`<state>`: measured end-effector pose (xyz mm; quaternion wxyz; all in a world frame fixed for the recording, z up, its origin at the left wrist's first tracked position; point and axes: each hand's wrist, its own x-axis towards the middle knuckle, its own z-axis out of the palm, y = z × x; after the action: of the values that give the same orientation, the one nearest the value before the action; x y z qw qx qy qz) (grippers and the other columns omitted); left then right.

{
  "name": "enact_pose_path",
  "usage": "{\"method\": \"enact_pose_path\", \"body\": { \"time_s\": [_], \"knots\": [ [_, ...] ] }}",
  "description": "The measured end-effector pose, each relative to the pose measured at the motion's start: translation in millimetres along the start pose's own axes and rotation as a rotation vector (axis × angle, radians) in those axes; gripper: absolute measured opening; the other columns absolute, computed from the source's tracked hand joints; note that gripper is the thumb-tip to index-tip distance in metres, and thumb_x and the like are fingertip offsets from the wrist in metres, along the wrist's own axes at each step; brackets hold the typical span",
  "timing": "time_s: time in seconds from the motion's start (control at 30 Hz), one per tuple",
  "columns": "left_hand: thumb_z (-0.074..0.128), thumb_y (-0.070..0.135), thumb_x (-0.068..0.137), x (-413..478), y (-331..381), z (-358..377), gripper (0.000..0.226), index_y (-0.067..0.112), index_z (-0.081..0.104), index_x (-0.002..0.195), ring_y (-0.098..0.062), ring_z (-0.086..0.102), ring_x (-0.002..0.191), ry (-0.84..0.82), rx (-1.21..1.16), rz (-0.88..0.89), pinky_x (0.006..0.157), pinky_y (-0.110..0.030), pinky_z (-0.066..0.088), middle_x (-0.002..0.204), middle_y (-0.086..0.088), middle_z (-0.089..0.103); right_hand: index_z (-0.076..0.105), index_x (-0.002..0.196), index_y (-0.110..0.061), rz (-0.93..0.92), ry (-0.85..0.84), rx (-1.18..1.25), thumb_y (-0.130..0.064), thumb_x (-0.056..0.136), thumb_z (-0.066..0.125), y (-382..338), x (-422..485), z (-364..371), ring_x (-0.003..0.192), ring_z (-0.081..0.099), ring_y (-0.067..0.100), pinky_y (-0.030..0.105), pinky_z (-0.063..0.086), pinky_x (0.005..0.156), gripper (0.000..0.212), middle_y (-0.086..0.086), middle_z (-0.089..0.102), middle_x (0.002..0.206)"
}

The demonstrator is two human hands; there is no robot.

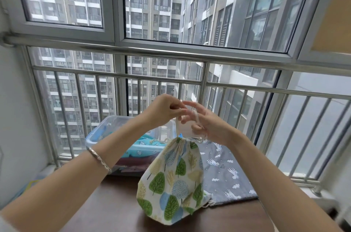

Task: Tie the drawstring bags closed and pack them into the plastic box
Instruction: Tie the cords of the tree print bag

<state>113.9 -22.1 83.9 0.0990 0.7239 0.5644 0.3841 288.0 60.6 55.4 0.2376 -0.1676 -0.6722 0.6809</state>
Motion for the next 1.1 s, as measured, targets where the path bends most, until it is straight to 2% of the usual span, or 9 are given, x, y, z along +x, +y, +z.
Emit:
{"method": "enact_pose_path", "body": {
  "time_s": [0.2, 0.3, 0.43, 0.53, 0.63, 0.8, 0.87, 0.97, 1.1],
  "knots": [
    [0.068, 0.027, 0.085, -4, -1, -19, 0.019, 0.009, 0.075, 0.089, 0.003, 0.045, 0.039, -0.080, 0.140, -0.033, 0.043, -0.010, 0.036, 0.067, 0.002, 0.066, 0.063, 0.098, -0.002, -0.044, 0.271, 0.384, -0.040, 0.097, 0.042, 1, -1, 1, 0.097, 0.064, 0.023, 0.038, 0.047, 0.091, 0.044, 0.011, 0.070, 0.097],
    [0.063, 0.030, 0.087, -12, -12, -33, 0.019, 0.014, 0.074, 0.085, -0.004, 0.044, 0.049, -0.089, -0.078, -0.160, 0.047, -0.015, 0.037, 0.070, -0.002, 0.065, 0.059, 0.071, -0.008, -0.020, 0.451, 0.770, -0.034, 0.102, 0.042, 4, -7, -9, 0.069, 0.068, 0.021, 0.037, 0.056, 0.073, 0.043, 0.010, 0.066, 0.071],
    [0.060, 0.028, 0.080, -28, -41, -48, 0.021, 0.010, 0.070, 0.077, -0.010, 0.048, 0.062, -0.010, -0.758, -0.389, 0.066, -0.023, 0.041, 0.067, 0.000, 0.058, 0.046, 0.061, -0.014, 0.225, 0.614, 0.978, -0.030, 0.099, 0.050, 25, -12, -28, 0.038, 0.048, 0.009, 0.017, 0.046, 0.040, 0.042, -0.001, 0.043, 0.047],
    [0.058, 0.025, 0.081, -38, -57, -41, 0.020, 0.007, 0.066, 0.075, -0.013, 0.051, 0.065, -0.008, -0.947, -0.439, 0.069, -0.025, 0.044, 0.069, -0.003, 0.056, 0.041, 0.060, -0.015, 0.465, 0.541, 0.756, -0.022, 0.100, 0.049, 38, -11, -29, 0.032, 0.042, 0.009, 0.021, 0.041, 0.031, 0.042, -0.005, 0.040, 0.046],
    [0.059, 0.021, 0.082, -40, -57, -29, 0.018, 0.011, 0.072, 0.075, -0.016, 0.062, 0.079, -0.091, -1.029, -0.428, 0.084, -0.031, 0.049, 0.081, -0.006, 0.064, 0.050, 0.065, -0.010, 0.572, 0.382, 0.190, -0.031, 0.102, 0.045, 34, -3, -22, 0.034, 0.034, 0.008, 0.018, 0.036, 0.036, 0.043, -0.005, 0.037, 0.047],
    [0.062, 0.022, 0.084, -16, -24, -22, 0.020, 0.014, 0.071, 0.099, -0.012, 0.063, 0.090, -0.082, -0.819, -0.301, 0.090, -0.028, 0.050, 0.093, 0.001, 0.071, 0.066, 0.110, 0.003, 0.456, 0.189, -0.788, -0.025, 0.093, 0.063, 8, 2, 7, 0.064, 0.067, 0.011, 0.022, 0.056, 0.059, 0.033, 0.006, 0.068, 0.084],
    [0.062, 0.026, 0.087, -3, -8, -19, 0.016, 0.019, 0.071, 0.099, -0.007, 0.058, 0.079, 0.000, -0.524, -0.267, 0.075, -0.020, 0.048, 0.090, 0.004, 0.069, 0.060, 0.121, -0.005, 0.363, 0.112, -0.717, -0.014, 0.094, 0.056, 4, 3, 11, 0.092, 0.066, 0.021, 0.027, 0.055, 0.077, 0.029, 0.009, 0.064, 0.107],
    [0.063, 0.027, 0.090, 15, 5, -5, 0.018, 0.016, 0.072, 0.100, -0.003, 0.044, 0.057, 0.086, -0.137, -0.174, 0.055, -0.015, 0.039, 0.088, 0.000, 0.066, 0.067, 0.111, -0.005, 0.254, -0.047, -0.448, -0.015, 0.091, 0.056, 5, 0, 15, 0.090, 0.051, 0.025, 0.033, 0.040, 0.083, 0.025, 0.013, 0.062, 0.103],
    [0.057, 0.027, 0.094, 23, 4, 21, 0.028, 0.005, 0.065, 0.111, -0.008, 0.056, 0.057, -0.036, -0.202, -0.291, 0.054, -0.019, 0.049, 0.086, -0.011, 0.069, 0.067, 0.107, 0.005, 0.142, 0.055, -0.315, -0.027, 0.093, 0.060, 9, -7, 19, 0.083, 0.060, 0.019, 0.032, 0.048, 0.086, 0.036, 0.011, 0.065, 0.091]
  ]
}}
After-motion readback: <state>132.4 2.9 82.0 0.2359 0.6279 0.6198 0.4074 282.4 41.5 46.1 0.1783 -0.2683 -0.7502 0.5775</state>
